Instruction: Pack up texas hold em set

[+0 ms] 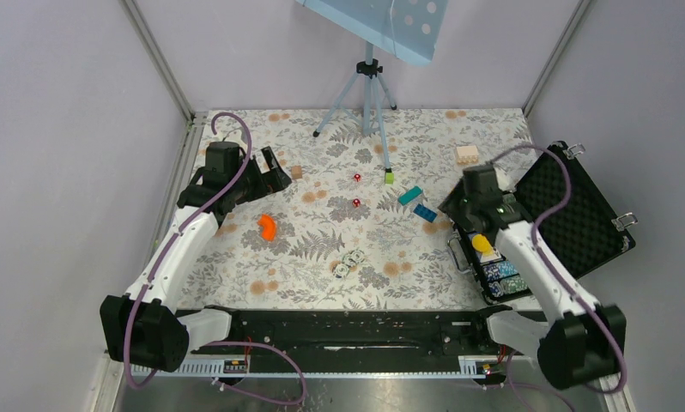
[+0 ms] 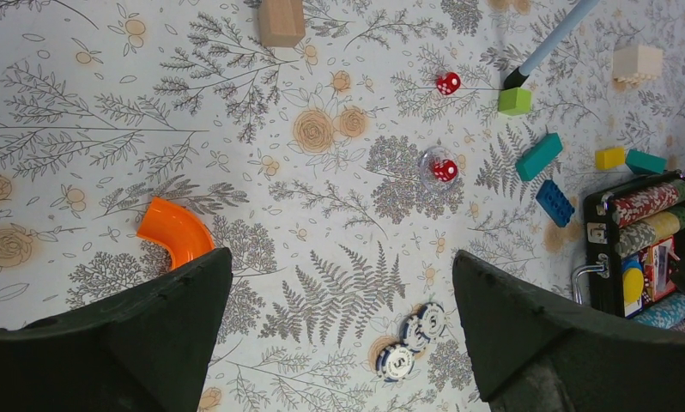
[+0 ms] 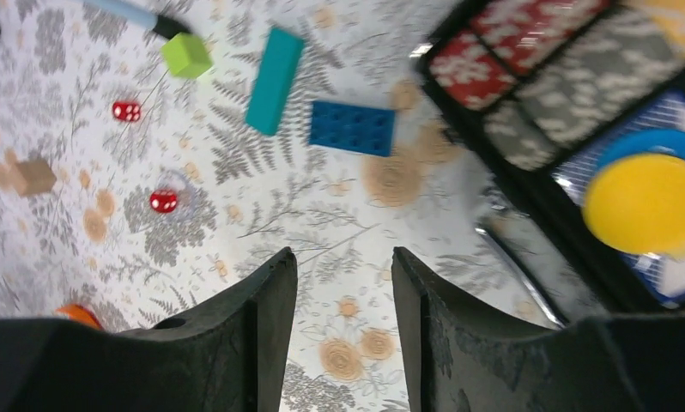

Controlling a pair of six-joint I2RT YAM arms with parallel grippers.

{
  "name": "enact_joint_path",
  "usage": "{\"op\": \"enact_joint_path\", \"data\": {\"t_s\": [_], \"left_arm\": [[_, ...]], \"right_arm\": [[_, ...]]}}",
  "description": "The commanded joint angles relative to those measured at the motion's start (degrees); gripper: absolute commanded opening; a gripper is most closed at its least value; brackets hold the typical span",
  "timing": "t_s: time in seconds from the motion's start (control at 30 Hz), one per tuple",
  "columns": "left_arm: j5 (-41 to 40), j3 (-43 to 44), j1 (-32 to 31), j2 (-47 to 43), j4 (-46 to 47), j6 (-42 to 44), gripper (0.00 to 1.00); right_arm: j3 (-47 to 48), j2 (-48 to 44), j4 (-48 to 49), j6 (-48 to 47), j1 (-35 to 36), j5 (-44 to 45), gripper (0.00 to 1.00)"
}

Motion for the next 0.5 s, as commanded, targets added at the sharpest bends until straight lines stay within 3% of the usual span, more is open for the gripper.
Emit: {"op": "enact_joint_path", "data": {"t_s": [0.0,0.47], "left_arm": [[-1.34,-0.01,0.35,-2.16,1.12,1.04,0.99],[-1.42,0.26,0.36,-1.73,0.75,1.45,0.99]], "right_arm": [[7.72,9.47,2.18,-0.81,6.77,2.61,0.52],[27.68,36.95,0.94,-7.31,19.06,-4.99,0.49]]}}
